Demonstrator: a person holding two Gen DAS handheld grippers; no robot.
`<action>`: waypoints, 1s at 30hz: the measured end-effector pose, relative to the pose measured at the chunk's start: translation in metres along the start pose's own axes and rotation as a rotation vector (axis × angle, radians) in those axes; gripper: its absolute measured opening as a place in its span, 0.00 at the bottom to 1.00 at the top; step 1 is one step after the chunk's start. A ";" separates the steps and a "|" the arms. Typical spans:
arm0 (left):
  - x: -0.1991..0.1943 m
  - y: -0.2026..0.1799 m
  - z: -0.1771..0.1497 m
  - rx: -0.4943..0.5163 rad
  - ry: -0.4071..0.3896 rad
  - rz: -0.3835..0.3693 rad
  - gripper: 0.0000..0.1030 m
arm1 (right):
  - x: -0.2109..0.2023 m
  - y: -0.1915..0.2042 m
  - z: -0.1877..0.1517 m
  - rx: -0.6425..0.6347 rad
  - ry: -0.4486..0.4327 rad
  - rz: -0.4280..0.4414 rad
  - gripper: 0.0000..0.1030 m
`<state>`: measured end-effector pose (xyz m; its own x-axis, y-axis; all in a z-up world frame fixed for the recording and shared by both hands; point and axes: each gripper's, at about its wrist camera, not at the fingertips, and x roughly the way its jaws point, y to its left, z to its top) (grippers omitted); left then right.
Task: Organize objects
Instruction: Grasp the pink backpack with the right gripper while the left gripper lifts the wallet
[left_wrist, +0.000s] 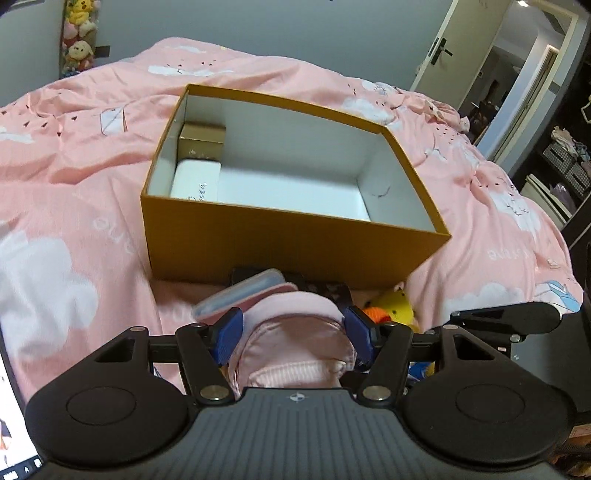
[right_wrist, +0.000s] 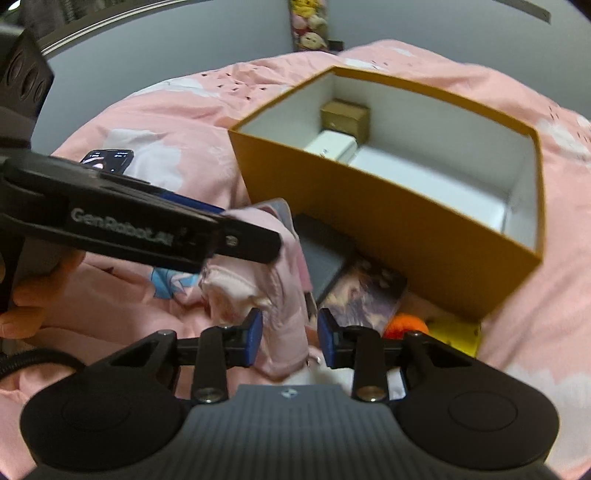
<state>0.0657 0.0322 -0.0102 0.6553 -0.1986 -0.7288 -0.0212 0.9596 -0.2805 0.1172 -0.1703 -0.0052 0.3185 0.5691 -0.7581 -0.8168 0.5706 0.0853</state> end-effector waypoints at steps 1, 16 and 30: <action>0.001 0.002 0.001 -0.003 0.002 0.004 0.67 | 0.003 0.000 0.003 -0.011 -0.006 -0.007 0.33; 0.000 0.022 0.000 -0.103 -0.025 0.008 0.67 | 0.013 0.016 0.016 -0.066 -0.002 0.059 0.40; -0.029 0.045 -0.014 -0.227 -0.031 0.016 0.72 | -0.012 -0.010 0.018 0.031 -0.053 0.006 0.20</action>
<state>0.0348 0.0780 -0.0104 0.6761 -0.1738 -0.7160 -0.1989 0.8927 -0.4045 0.1302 -0.1720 0.0148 0.3397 0.6024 -0.7223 -0.8034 0.5852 0.1103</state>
